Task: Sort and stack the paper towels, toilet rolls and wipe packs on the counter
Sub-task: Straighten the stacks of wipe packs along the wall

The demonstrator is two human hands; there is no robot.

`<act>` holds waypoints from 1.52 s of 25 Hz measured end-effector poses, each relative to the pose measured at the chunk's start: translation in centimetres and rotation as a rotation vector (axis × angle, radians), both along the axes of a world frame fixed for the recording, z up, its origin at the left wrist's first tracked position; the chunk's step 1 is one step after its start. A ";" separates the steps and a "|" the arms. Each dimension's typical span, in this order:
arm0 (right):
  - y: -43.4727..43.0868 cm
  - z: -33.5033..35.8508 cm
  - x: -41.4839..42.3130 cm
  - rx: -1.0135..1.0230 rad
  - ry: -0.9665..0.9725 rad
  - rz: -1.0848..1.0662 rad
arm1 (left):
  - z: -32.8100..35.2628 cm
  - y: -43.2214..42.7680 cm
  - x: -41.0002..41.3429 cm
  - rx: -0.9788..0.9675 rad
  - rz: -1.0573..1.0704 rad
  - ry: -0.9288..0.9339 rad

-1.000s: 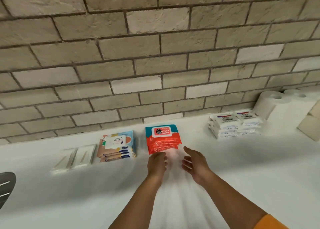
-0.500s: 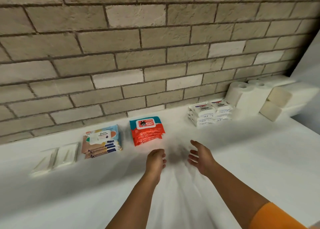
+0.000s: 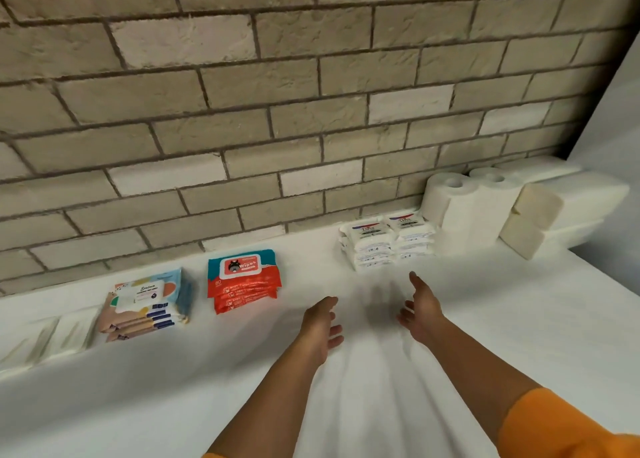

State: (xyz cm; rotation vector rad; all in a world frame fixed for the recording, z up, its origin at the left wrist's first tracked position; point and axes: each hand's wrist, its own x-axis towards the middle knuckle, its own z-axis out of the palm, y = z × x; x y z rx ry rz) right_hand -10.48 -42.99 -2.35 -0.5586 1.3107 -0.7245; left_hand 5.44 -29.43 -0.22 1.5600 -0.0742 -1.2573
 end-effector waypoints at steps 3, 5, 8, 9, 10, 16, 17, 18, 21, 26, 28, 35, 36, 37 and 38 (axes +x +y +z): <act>-4.8 0.4 -1.3 0.034 -0.027 0.013 | -0.6 -4.4 -2.9 0.014 0.065 0.063; -7.4 0.3 -1.7 0.070 -0.067 0.018 | -0.8 -6.9 -4.5 0.012 0.135 0.099; -10.0 0.0 -1.7 0.144 -0.169 0.001 | -0.9 -10.0 -5.9 -0.016 0.242 0.153; -10.9 -0.1 -1.7 0.163 -0.198 -0.014 | -0.9 -11.0 -6.1 -0.048 0.282 0.189; -11.8 -0.1 -1.5 0.181 -0.226 -0.024 | -0.8 -12.0 -6.1 -0.091 0.323 0.239; -16.7 -1.2 0.2 0.118 -0.224 -0.006 | -0.2 -17.3 -4.5 -0.237 0.408 0.406; -17.7 -2.0 0.7 0.083 -0.225 -0.003 | -0.2 -18.1 -4.4 -0.254 0.400 0.412; -19.0 -3.3 1.3 0.058 -0.238 -0.006 | -0.2 -18.9 -4.2 -0.270 0.398 0.417; -19.8 -2.6 2.6 0.076 -0.214 -0.021 | -0.2 -20.7 -3.9 -0.349 0.429 0.462; -19.8 -1.9 3.0 0.112 -0.200 -0.098 | -0.8 -22.3 -3.9 -0.373 0.526 0.483; -19.4 -1.7 3.1 0.121 -0.223 -0.087 | -1.2 -22.4 -4.0 -0.414 0.570 0.473; -16.8 -1.4 5.3 0.133 -0.265 -0.024 | -2.1 -20.8 -1.6 -0.345 0.671 0.421; -16.2 -1.5 6.0 0.131 -0.275 -0.012 | -2.2 -20.1 -0.9 -0.345 0.676 0.416; -15.5 -1.5 6.7 0.132 -0.276 0.002 | -2.2 -19.4 -0.3 -0.358 0.682 0.414; -14.8 -1.6 7.5 0.134 -0.280 0.017 | -2.2 -18.6 0.4 -0.369 0.685 0.413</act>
